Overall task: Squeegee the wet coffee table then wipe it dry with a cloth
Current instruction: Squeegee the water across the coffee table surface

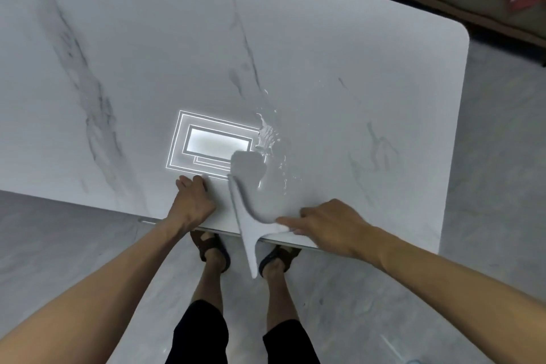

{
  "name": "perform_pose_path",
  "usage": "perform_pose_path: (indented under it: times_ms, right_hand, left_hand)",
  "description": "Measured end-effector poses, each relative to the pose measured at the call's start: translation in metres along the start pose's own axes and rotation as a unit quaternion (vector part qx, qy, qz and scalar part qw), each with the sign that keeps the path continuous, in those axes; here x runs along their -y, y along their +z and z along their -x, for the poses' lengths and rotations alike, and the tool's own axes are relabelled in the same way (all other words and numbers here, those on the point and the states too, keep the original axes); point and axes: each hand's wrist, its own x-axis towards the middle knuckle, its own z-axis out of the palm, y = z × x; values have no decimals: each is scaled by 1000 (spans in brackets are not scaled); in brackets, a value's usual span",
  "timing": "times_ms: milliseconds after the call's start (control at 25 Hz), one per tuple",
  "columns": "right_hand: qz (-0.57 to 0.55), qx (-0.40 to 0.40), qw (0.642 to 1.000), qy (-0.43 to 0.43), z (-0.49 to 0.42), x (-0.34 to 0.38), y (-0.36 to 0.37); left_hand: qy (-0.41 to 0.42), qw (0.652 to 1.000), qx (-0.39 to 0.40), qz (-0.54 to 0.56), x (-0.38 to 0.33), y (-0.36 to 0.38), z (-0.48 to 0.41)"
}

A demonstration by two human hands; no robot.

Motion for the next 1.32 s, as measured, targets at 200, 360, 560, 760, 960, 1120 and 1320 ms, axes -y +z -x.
perform_pose_path:
  times_ms: [200, 360, 560, 760, 960, 1120, 1320]
  right_hand:
    - [91, -1, 994, -62, -34, -8, 4]
    - [94, -8, 995, -22, 0, -63, -9]
    - [115, 17, 992, 46, 44, -116, -32]
    - [163, 9, 986, 31, 69, -128, -53]
    - [127, 27, 986, -106, 3, -55, -37]
    - [113, 18, 982, -147, -73, -12, -27]
    - [46, -39, 995, -75, -96, -58, -48]
  left_hand:
    - [-19, 999, -27, -19, -6, 5, -5]
    - [-34, 998, 5, -45, -11, 11, -4]
    - [-47, 997, 12, -52, -16, 9, 3]
    - [-48, 995, -77, 31, -31, 8, 15]
    - [-84, 981, -120, 128, -25, 10, 24]
    - [-113, 967, -167, 157, -7, 14, 16]
    - [-80, 974, -151, 148, -7, 20, 10]
